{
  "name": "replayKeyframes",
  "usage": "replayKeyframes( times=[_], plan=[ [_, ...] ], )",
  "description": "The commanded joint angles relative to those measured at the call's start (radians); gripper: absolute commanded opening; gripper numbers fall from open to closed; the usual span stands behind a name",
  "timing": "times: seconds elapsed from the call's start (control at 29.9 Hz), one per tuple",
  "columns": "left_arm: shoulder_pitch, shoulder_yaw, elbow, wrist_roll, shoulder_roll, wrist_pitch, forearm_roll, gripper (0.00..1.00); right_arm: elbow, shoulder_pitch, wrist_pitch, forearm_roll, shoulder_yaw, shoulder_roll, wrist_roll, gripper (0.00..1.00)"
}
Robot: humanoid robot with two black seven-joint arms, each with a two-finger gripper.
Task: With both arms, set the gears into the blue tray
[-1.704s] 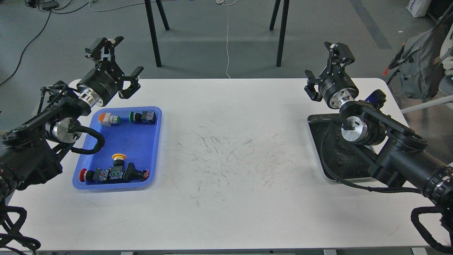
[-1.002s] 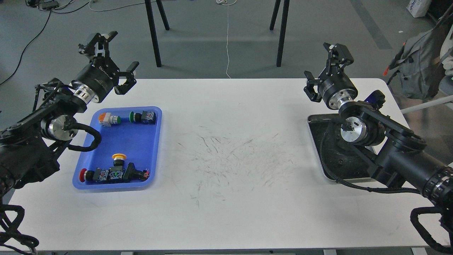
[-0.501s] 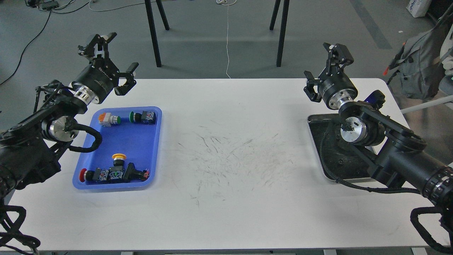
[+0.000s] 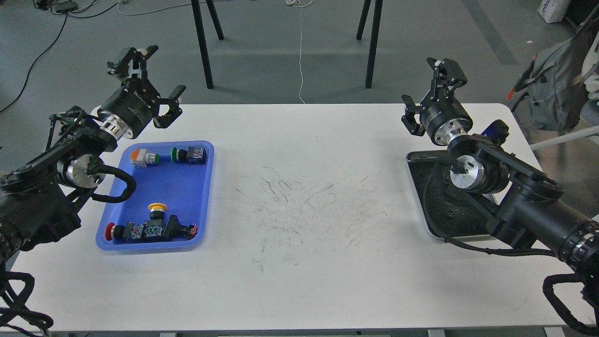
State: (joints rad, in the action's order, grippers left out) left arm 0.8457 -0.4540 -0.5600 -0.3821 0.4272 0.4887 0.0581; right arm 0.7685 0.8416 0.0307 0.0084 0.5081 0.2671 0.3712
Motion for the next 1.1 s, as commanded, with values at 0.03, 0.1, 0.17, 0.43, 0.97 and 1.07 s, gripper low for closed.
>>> replayKeyframes(
  times=[0.03,0.1,0.17,0.43,0.97,1.07],
  plan=[
    [-0.004,0.002,-0.001,0.0,0.002,0.0,0.003,1.0,0.0,0.002,0.0,0.001,0.007,0.001,0.0,0.99],
    [-0.004,0.002,0.0,0.002,-0.001,0.0,0.003,1.0,0.0,0.004,0.0,0.001,0.015,0.001,0.002,0.99],
    [-0.004,0.002,0.0,0.002,-0.001,0.0,0.005,1.0,0.0,0.004,-0.003,0.001,0.015,0.003,-0.003,0.99],
    [-0.004,0.002,0.0,0.002,-0.001,0.0,0.005,1.0,0.0,0.011,-0.021,0.004,0.001,0.015,-0.054,0.99],
    [0.0,0.017,0.0,0.002,-0.004,0.0,0.005,1.0,0.021,0.025,-0.023,0.004,-0.026,0.086,-0.089,0.99],
    [0.0,0.017,0.0,0.002,-0.005,0.0,0.003,1.0,0.035,0.054,-0.035,0.004,-0.111,0.141,-0.124,0.99]
  ],
)
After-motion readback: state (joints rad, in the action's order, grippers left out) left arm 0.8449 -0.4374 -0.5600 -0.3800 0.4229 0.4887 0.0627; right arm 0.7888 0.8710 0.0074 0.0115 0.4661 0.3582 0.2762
